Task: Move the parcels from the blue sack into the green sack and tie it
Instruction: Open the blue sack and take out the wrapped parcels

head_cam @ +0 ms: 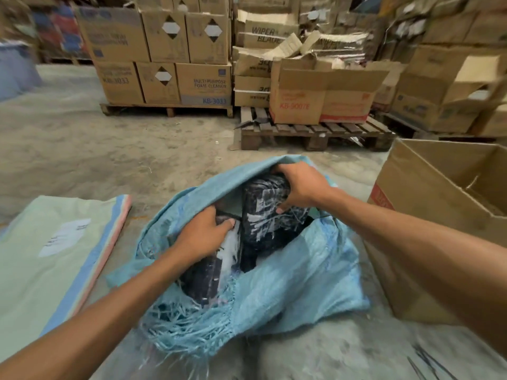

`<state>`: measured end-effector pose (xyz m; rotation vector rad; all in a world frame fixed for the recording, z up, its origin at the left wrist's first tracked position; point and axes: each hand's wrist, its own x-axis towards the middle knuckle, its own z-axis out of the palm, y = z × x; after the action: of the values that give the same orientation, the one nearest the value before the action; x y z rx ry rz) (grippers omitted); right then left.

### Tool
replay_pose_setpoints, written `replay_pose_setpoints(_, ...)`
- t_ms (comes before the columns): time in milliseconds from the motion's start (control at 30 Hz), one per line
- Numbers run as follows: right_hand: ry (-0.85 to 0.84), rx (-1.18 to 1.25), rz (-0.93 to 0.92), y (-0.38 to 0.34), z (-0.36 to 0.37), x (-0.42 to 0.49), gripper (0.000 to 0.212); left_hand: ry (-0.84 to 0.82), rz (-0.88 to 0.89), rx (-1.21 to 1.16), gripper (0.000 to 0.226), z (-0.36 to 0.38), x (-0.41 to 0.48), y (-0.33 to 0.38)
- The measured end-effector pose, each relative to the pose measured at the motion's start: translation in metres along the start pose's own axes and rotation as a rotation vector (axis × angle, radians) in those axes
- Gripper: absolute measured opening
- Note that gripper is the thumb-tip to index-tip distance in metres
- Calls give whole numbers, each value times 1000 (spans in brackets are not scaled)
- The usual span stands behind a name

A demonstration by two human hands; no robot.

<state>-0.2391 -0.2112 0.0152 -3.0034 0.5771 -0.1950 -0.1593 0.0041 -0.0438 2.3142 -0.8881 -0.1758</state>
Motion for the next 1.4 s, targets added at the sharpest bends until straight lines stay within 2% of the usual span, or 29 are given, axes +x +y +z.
replay_pose_setpoints(100,50,-5,-41,3,-9,0,89,121,-188,-170,28,11,-9,21)
replay_pose_setpoints(233,84,-72,-95,9,-10,-1,85,155,-337,-148,26,25,-34,40)
replay_pose_setpoints(367,88,-71,-42,8,-5,0,81,256,-263,-145,35,24,-76,56)
replay_pose_setpoints(467,87,3,-20,4,-3,-3,78,373,-185,-209,21,1,-99,59)
replay_pose_setpoints(600,-48,228,-77,-6,-22,-10,83,502,-161,-297,29,-49,-112,42)
replay_pose_setpoints(733,-192,502,-109,-37,-57,-32,121,707,-189,-645,12,-120,-129,10)
replay_pose_setpoints(767,-204,548,-104,-48,-66,-36,128,769,-224,-755,14,-135,-134,3)
replay_pose_setpoints(833,-223,610,-120,-82,-82,-39,133,918,-312,-969,26,-169,-152,-20)
replay_pose_setpoints(933,-259,789,-80,-131,-88,-41,126,1019,-425,-1276,34,-212,-174,-52)
replay_pose_setpoints(967,-277,834,-75,-154,-85,-43,125,1025,-452,-1381,33,-224,-185,-66)
replay_pose_setpoints(1000,-292,875,-78,-175,-78,-45,126,976,-463,-1492,31,-231,-193,-80)
replay_pose_setpoints(1067,-302,963,-58,-222,-57,-54,127,840,-487,-1623,42,-241,-216,-108)
replay_pose_setpoints(1100,-324,1023,-30,-245,-43,-61,121,798,-507,-1667,45,-242,-230,-120)
replay_pose_setpoints(1167,-383,1137,15,-285,-13,-79,96,756,-562,-1761,36,-237,-258,-146)
replay_pose_setpoints(1233,-406,1201,67,-314,21,-94,83,771,-640,-1793,30,-225,-285,-171)
replay_pose_setpoints(1333,-456,1276,123,-352,75,-119,67,835,-742,-1797,36,-208,-328,-219)
replay_pose_setpoints(1400,-482,1258,175,-367,113,-133,71,832,-774,-1715,24,-196,-353,-250)
